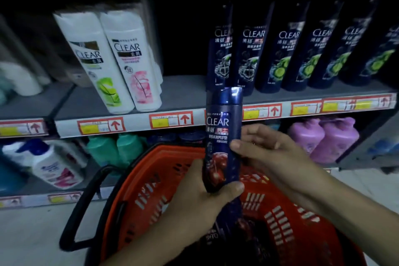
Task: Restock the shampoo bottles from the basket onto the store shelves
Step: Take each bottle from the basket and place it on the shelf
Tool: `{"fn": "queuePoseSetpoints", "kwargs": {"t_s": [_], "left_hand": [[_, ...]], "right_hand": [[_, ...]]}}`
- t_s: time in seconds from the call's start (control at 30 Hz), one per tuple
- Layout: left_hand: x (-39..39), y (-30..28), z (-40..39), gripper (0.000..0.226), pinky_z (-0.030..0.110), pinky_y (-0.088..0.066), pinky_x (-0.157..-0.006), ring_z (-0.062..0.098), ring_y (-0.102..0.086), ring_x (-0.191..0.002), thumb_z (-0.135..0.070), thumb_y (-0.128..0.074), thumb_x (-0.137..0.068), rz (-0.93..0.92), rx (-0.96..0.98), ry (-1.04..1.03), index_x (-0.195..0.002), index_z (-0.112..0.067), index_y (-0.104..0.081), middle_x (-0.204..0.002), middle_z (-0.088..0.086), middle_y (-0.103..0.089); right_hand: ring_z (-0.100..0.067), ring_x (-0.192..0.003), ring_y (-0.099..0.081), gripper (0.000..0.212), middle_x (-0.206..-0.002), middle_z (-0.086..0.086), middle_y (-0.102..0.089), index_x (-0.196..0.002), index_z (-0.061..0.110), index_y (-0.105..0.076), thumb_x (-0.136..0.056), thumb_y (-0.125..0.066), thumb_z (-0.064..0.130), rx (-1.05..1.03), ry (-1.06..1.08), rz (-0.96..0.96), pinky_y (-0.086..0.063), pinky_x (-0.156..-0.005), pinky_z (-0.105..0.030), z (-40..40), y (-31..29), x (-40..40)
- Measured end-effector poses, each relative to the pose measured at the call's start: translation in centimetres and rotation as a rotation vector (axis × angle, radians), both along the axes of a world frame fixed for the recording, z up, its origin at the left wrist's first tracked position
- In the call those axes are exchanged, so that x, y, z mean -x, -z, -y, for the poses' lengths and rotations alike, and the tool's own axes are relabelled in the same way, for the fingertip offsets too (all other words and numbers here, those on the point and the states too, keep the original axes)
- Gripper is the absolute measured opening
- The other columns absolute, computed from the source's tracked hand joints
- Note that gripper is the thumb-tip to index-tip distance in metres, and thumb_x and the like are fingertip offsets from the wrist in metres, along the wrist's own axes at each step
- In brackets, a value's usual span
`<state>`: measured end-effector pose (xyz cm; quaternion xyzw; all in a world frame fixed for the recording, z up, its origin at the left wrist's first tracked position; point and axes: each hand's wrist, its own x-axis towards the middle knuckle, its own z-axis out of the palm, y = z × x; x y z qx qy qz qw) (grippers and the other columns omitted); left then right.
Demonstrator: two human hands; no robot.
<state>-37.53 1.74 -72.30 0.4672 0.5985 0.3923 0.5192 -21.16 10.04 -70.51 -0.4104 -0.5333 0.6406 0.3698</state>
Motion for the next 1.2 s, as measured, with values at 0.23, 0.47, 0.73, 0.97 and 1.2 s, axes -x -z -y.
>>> {"fn": "queuePoseSetpoints", "kwargs": {"t_s": [0.23, 0.47, 0.73, 0.97, 1.2], "left_hand": [[0.6, 0.2, 0.1, 0.042, 0.014, -0.053, -0.079, -0.005, -0.068, -0.096, -0.040, -0.079, -0.076, -0.025, -0.075, -0.118, -0.114, -0.040, -0.062, -0.104, -0.023, -0.073], [1.6, 0.1, 0.4, 0.024, 0.002, -0.048, -0.066, -0.005, -0.068, -0.095, -0.023, -0.071, -0.090, -0.089, -0.082, -0.105, -0.108, -0.040, -0.070, -0.100, -0.017, -0.076], [2.4, -0.6, 0.2, 0.033, 0.002, -0.049, -0.064, -0.001, -0.068, -0.099, -0.024, -0.075, -0.087, -0.090, -0.099, -0.133, -0.114, -0.041, -0.067, -0.102, -0.016, -0.075], [2.4, -0.3, -0.1, 0.042, 0.010, -0.046, -0.082, 0.002, -0.061, -0.112, -0.023, -0.075, -0.087, -0.144, -0.148, -0.159, -0.121, -0.044, -0.061, -0.112, -0.018, -0.071], [2.5, -1.3, -2.8, 0.047, 0.012, -0.048, -0.088, -0.005, -0.064, -0.103, -0.008, -0.070, -0.090, -0.175, -0.306, -0.238, -0.119, -0.044, -0.058, -0.108, -0.022, -0.069]], "right_hand": [[-0.022, -0.107, -0.073, 0.027, -0.109, -0.007, -0.077, -0.117, 0.011, -0.070, -0.090, -0.071, 0.009, -0.050, -0.030, 0.058, -0.056, -0.095, -0.030, 0.1, -0.4, 1.5], [-0.021, -0.116, -0.069, 0.033, -0.119, -0.007, -0.075, -0.127, 0.012, -0.068, -0.095, -0.063, 0.003, -0.038, -0.029, 0.019, -0.051, -0.103, -0.033, 0.1, 0.3, 1.4], [-0.021, -0.118, -0.068, 0.032, -0.120, -0.005, -0.075, -0.124, 0.015, -0.070, -0.095, -0.064, 0.003, -0.036, -0.029, -0.002, -0.046, -0.112, -0.045, 0.0, 0.0, 2.1], [-0.017, -0.104, -0.073, 0.034, -0.112, -0.001, -0.077, -0.119, 0.016, -0.068, -0.087, -0.075, 0.006, -0.095, 0.035, 0.024, -0.056, -0.097, -0.036, 0.2, -0.1, 2.6], [-0.008, -0.104, -0.070, 0.040, -0.110, 0.005, -0.075, -0.120, 0.024, -0.067, -0.084, -0.080, 0.013, -0.368, 0.081, 0.155, -0.057, -0.090, -0.026, -0.7, -2.6, 4.8]]}}
